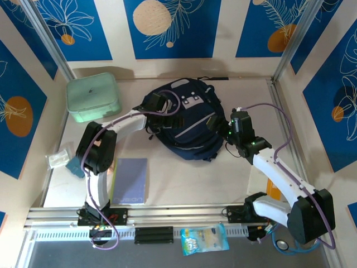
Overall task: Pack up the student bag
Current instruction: Move the student bag to the top-center of the table.
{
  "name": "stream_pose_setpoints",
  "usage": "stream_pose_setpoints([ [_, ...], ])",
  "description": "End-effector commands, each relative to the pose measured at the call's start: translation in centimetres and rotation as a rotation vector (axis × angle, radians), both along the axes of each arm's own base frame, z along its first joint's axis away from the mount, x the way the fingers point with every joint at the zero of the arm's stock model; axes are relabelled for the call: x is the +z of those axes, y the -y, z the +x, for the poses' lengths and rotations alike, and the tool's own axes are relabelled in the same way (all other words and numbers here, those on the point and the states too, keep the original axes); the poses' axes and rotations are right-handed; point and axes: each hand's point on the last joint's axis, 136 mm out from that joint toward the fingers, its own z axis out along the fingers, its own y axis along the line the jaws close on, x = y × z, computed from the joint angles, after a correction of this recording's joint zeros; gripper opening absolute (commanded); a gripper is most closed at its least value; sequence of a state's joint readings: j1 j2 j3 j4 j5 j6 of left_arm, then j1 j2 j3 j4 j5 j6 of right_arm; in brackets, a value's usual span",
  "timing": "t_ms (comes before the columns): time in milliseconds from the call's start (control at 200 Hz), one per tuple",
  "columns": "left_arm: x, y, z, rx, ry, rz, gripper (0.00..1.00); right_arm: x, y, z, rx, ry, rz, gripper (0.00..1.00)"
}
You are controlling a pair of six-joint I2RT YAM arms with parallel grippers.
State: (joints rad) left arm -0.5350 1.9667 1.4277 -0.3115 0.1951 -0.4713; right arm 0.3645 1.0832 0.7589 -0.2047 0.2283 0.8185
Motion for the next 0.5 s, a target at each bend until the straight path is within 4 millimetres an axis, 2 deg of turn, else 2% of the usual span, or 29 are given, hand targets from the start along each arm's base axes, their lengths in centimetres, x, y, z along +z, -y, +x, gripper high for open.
stream_pose_setpoints([
  [0,1.5,1.0,0.2,-0.054,0.029,-0.015,1.0,1.2,-0.3,0.0,0.018,-0.001,-0.008,0.81],
  [90,2.3,-0.6,-0.9,-0.026,0.026,0.002,1.0,1.1,-0.6,-0.2,0.032,-0.018,-0.015,0.81],
  [195,2.5,-3.5,-3.5,0.025,-0.009,0.015,1.0,0.8,-1.5,-0.3,0.069,-0.034,-0.03,0.81],
  [395,0.2,-10.0,-11.3,0.105,-0.142,0.133,1.0,0.0,-3.1,0.0,0.108,-0.06,-0.062,0.82],
  [495,-0.8,-12.3,-15.0,0.136,-0.207,0.169,1.0,-0.2,-4.1,0.4,0.128,-0.054,-0.066,0.84],
])
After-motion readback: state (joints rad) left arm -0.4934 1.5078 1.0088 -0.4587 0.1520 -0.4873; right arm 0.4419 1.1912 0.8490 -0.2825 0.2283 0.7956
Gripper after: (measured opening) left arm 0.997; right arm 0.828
